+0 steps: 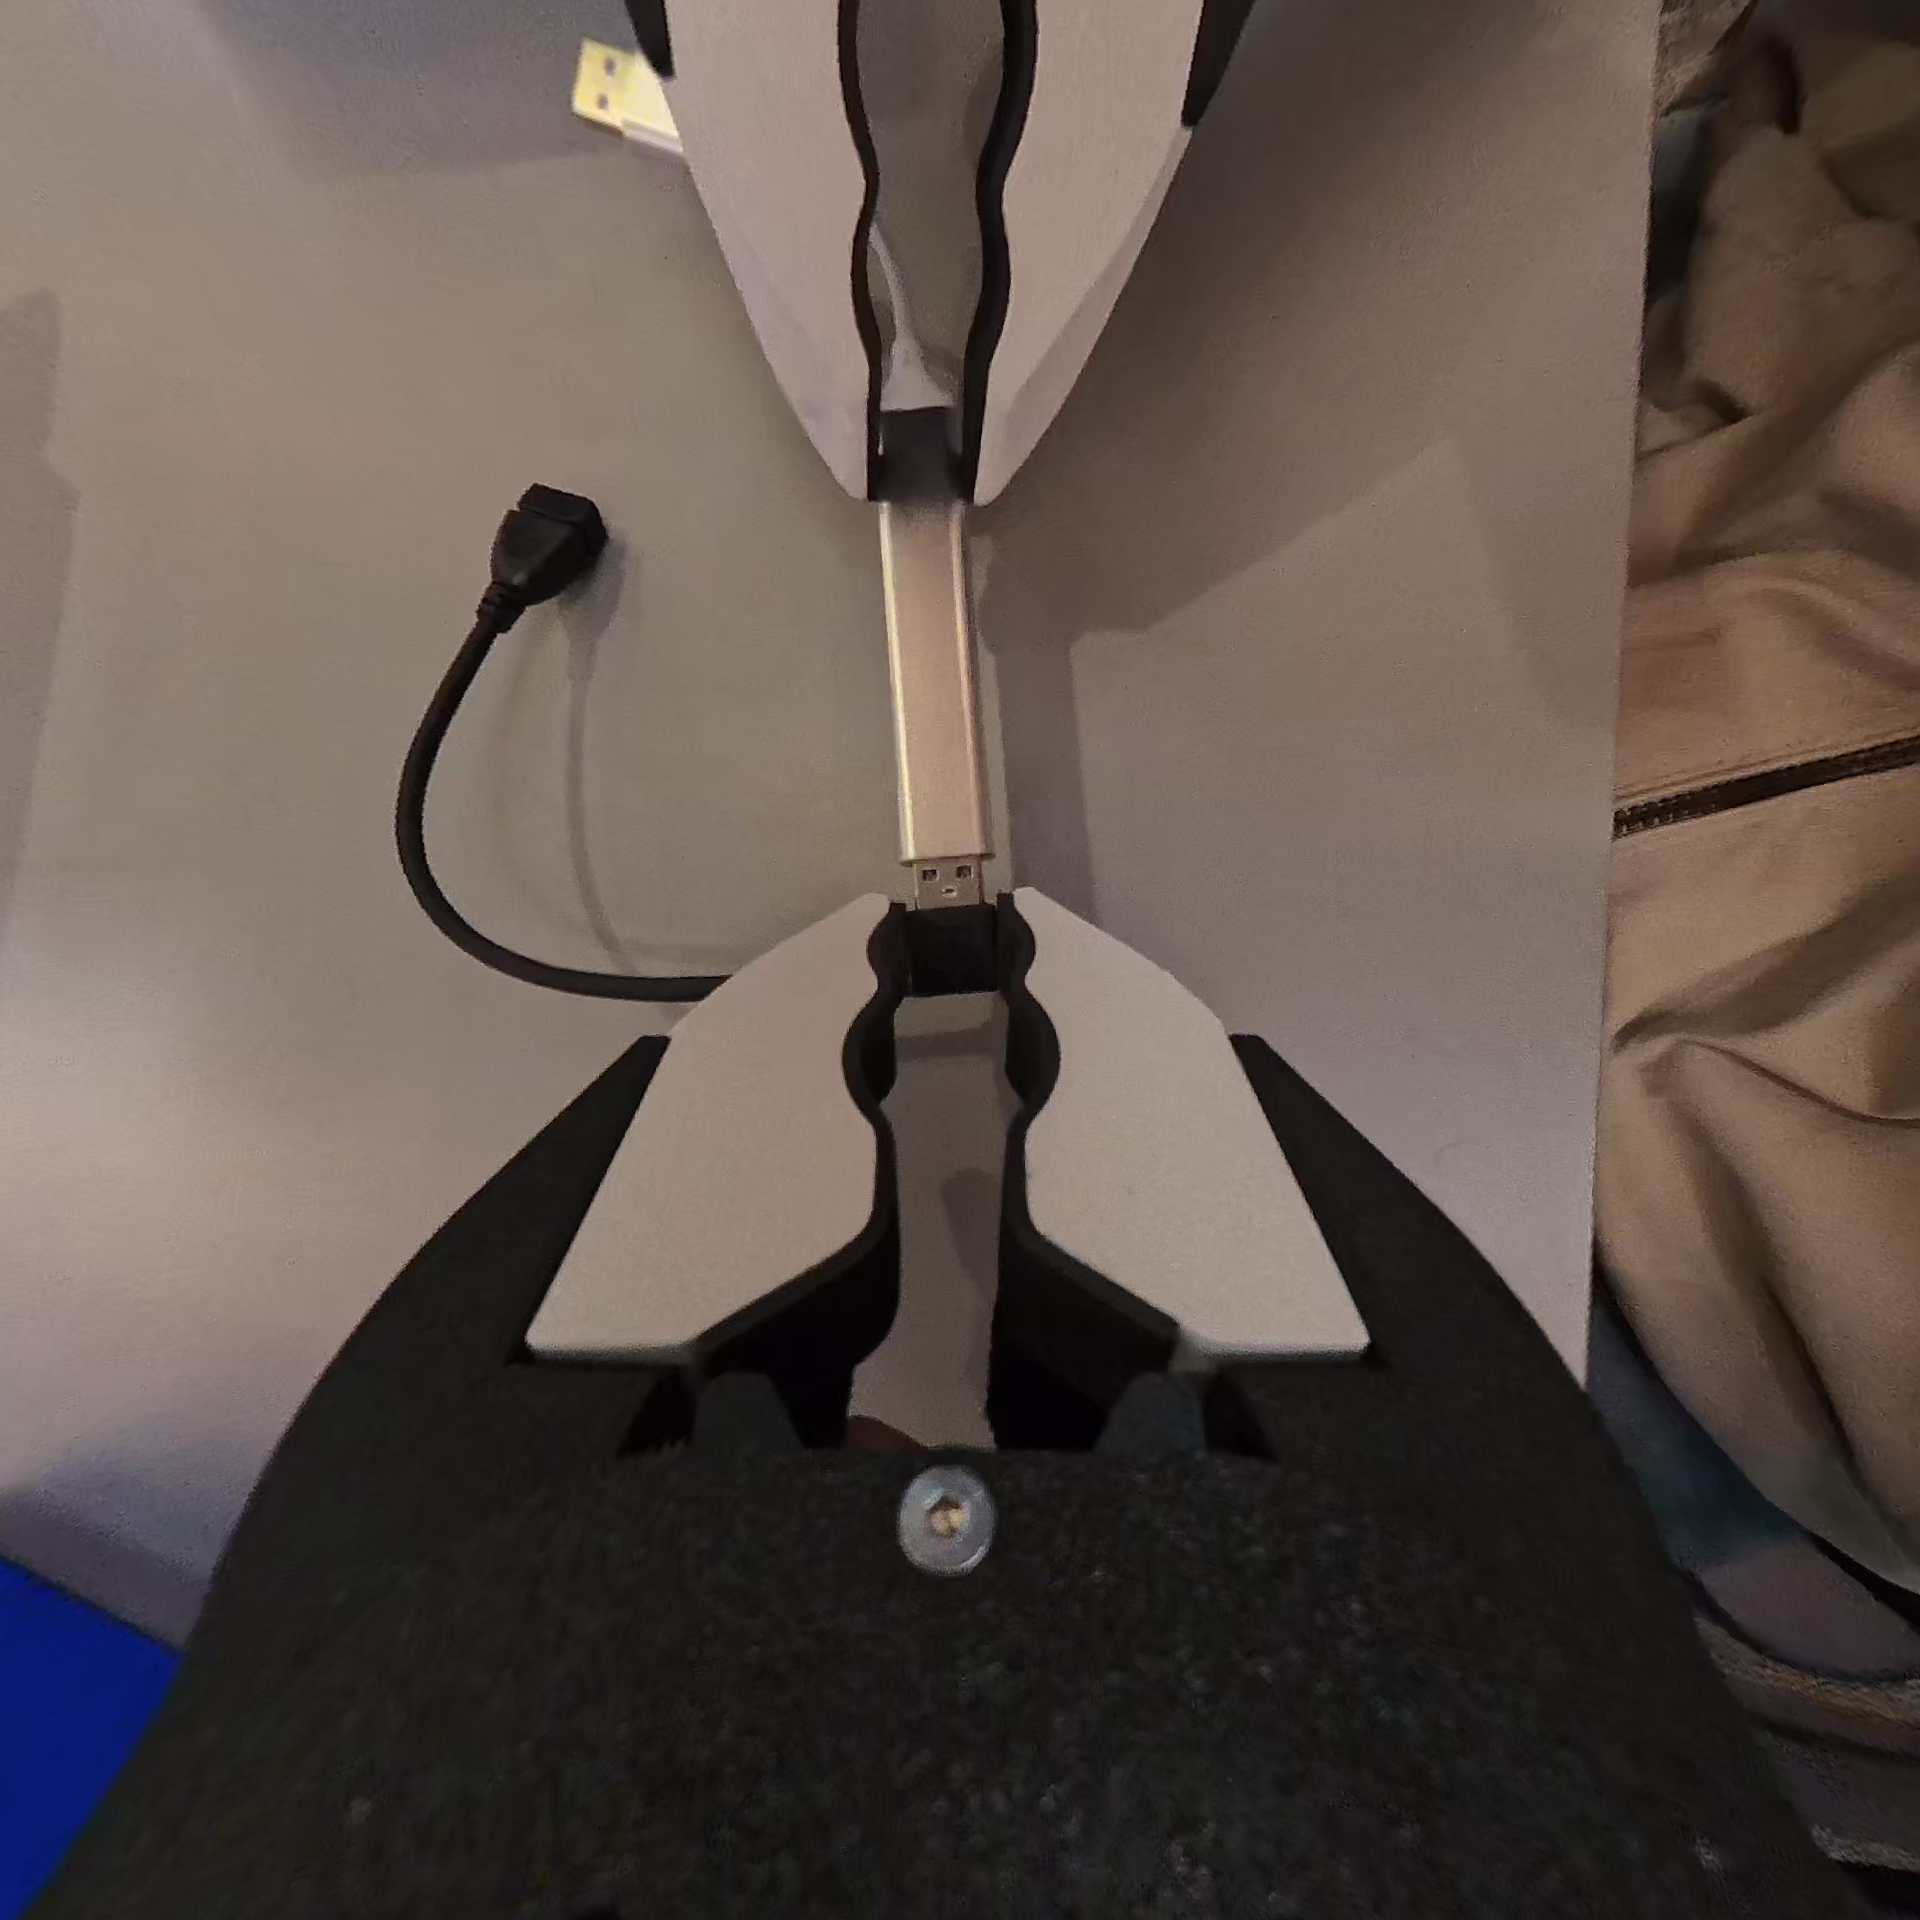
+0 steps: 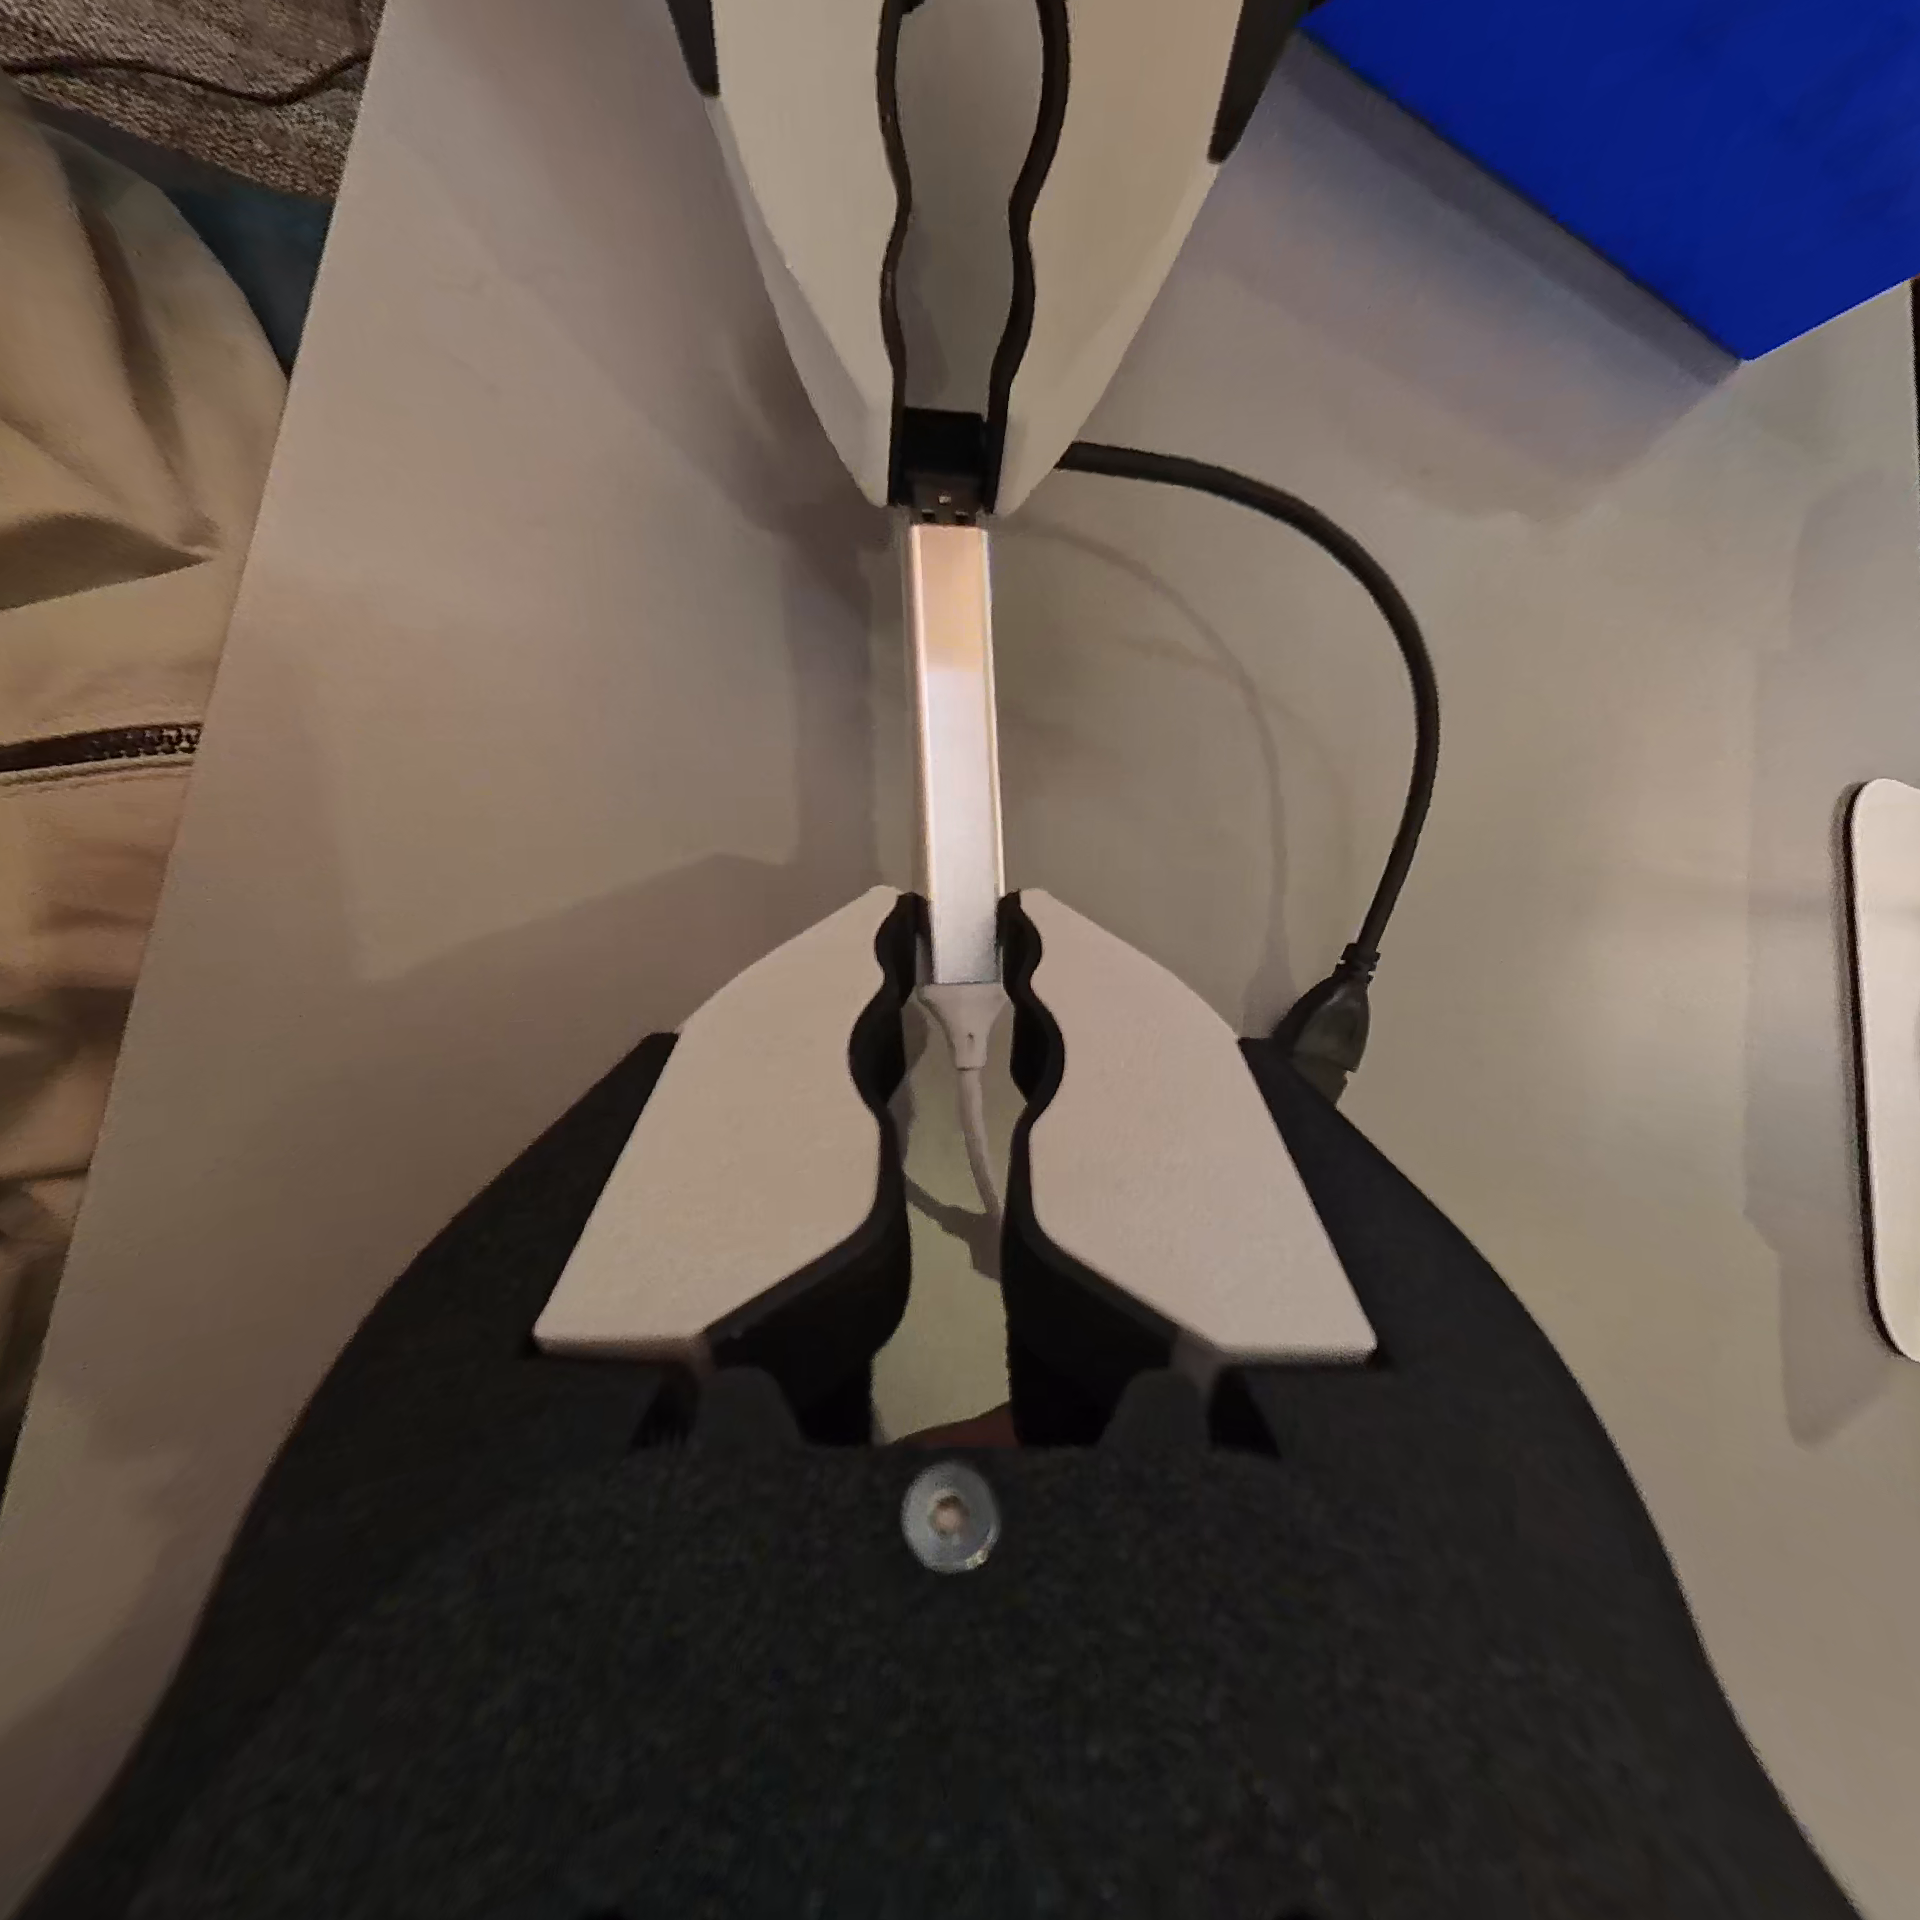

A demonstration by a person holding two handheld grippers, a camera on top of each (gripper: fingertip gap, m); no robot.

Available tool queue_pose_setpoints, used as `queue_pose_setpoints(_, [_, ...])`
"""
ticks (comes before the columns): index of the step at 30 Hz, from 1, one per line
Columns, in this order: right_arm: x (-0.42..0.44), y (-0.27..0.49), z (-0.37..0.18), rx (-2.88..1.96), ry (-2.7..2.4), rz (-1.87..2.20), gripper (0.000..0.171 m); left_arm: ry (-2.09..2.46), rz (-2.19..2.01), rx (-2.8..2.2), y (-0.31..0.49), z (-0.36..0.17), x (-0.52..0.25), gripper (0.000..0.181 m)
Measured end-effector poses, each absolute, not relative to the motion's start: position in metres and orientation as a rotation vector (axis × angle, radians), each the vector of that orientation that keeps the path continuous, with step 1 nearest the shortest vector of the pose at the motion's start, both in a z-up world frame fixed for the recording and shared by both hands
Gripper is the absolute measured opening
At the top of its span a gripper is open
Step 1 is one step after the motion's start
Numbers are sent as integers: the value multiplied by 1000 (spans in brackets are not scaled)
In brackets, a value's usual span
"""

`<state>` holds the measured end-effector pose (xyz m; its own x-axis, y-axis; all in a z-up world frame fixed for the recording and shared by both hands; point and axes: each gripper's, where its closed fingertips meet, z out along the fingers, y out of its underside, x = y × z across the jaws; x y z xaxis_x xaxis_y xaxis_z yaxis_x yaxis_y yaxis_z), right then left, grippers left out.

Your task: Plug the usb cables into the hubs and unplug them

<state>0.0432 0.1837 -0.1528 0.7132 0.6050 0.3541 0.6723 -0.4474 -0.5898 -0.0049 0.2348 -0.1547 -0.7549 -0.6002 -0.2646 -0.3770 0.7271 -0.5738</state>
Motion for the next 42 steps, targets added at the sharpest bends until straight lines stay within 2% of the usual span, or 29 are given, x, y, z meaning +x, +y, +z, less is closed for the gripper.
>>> queue_pose_setpoints(14, [47,188,-164,-2150,-904,-65,15,2450,-669,-775,239,-170,5,15])
queue_pose_setpoints(25, [53,188,-176,-2159,-878,-4,15,2381,-802,-765,236,-165,7,16])
queue_pose_setpoints(27, [55,187,-175,-2161,-868,0,15,2357,-787,-748,240,-159,6,32])
queue_pose_setpoints(34, [57,184,-159,-2091,-818,70,15,2262,-917,-827,249,-142,-4,39])
queue_pose_setpoints(42, [50,186,-149,-2027,-820,78,15,2167,-970,-803,243,-131,-1,21])
